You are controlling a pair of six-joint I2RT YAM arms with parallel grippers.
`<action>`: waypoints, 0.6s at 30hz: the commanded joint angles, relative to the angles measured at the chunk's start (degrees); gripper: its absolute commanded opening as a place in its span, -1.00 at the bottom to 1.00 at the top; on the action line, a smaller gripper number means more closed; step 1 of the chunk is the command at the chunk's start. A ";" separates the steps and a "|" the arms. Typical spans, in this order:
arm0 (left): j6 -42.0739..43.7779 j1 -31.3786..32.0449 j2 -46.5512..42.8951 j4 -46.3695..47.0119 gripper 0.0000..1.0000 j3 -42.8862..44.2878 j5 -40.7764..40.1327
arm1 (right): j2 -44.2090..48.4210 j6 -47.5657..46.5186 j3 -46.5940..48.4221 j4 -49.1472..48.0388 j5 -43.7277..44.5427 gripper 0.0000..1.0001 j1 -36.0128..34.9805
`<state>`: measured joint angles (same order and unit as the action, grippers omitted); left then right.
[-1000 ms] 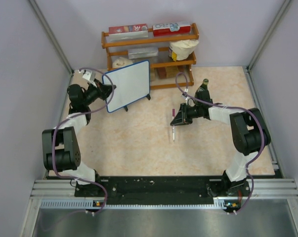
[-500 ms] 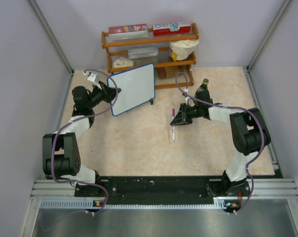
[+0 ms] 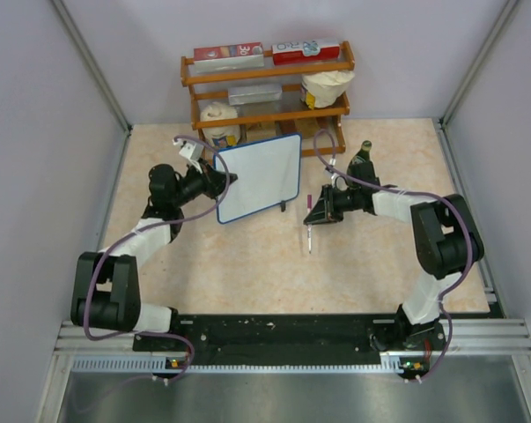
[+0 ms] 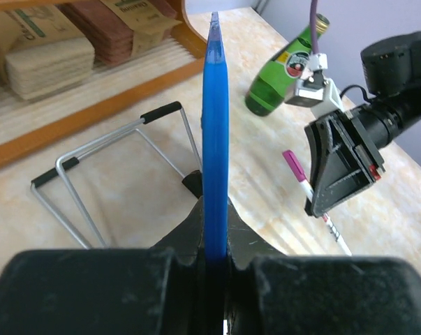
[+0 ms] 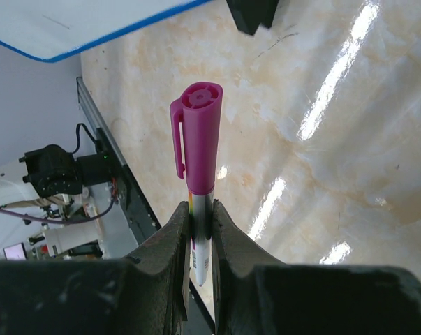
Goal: Write a sentence on the whiteboard
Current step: Put down the whiteboard on the whiteboard stand.
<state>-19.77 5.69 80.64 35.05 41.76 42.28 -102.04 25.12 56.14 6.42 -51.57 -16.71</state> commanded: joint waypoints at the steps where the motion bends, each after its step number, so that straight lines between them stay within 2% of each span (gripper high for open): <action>1: -0.45 2.83 -4.08 -4.37 -1.00 -2.90 1.23 | 3.95 -0.08 -0.42 -1.76 -1.08 -1.00 -0.17; 18: -3.43 11.44 -14.37 -7.28 -1.00 -10.82 -6.60 | 13.27 1.59 1.16 0.88 -2.48 -1.00 -0.25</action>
<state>-21.21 15.14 68.27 30.98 32.47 35.75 -92.14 26.46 55.77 7.18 -52.75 -16.71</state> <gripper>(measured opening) 0.078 0.119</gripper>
